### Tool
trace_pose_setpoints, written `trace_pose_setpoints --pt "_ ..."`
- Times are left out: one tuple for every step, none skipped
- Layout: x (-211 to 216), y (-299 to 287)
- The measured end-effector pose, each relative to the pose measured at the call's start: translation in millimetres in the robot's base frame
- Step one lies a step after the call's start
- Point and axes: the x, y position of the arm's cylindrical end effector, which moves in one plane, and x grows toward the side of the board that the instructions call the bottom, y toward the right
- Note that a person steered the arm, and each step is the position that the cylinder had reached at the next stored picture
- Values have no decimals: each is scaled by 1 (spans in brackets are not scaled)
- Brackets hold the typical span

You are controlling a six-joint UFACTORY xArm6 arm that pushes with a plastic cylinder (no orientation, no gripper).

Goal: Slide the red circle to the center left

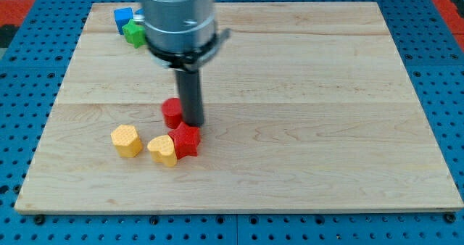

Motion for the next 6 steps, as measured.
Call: trace_pose_setpoints --pt "9 45" --pt "-19 10" --pt "-10 -11" --pt "-8 -36" --pt "-8 -74" --pt "-13 -115"
